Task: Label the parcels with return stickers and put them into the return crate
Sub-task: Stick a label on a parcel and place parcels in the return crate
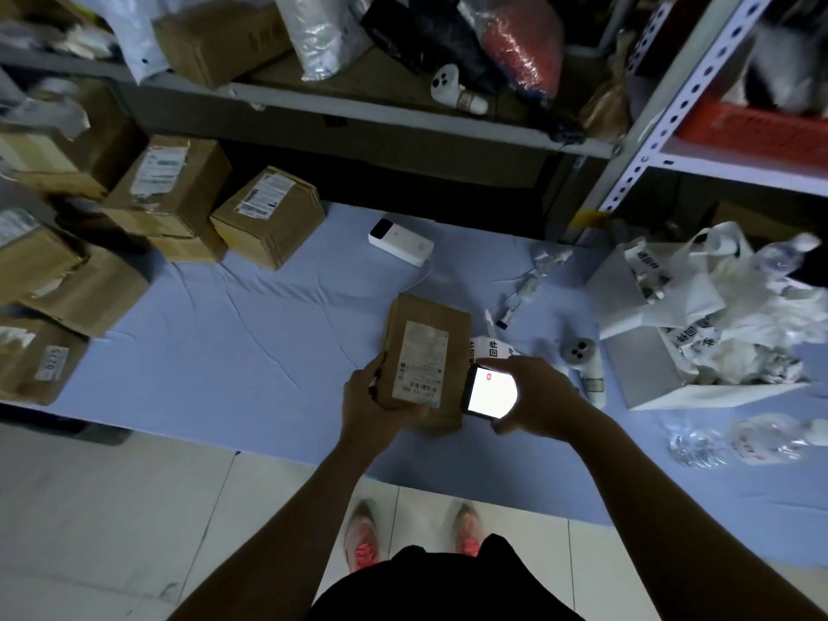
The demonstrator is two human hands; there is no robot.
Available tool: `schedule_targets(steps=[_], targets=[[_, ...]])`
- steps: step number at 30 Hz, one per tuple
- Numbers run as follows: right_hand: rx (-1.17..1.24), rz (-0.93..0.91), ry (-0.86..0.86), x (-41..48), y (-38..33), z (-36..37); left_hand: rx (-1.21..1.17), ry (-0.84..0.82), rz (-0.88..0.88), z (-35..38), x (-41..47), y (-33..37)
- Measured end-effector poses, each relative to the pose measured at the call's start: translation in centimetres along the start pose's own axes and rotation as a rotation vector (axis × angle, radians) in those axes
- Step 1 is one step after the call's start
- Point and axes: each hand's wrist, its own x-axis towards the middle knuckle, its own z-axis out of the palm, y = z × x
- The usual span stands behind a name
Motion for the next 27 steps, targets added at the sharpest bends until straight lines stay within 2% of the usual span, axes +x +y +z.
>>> schedule_targets(steps=[11, 20, 27], targets=[[-0.100, 0.067, 0.003, -2.3, 0.2, -0.5, 0.259, -0.012, 0.099, 1.6, 1.5, -1.2], [-0.171, 0.072, -0.011, -2.8, 0.1, -2.2, 0.271, 0.000, 0.141, 1.5, 1.4, -1.0], [-0.122, 0.065, -0.028, -3.0, 0.5, -2.5, 0.263, -0.012, 0.156, 1.1, 1.6, -1.0]])
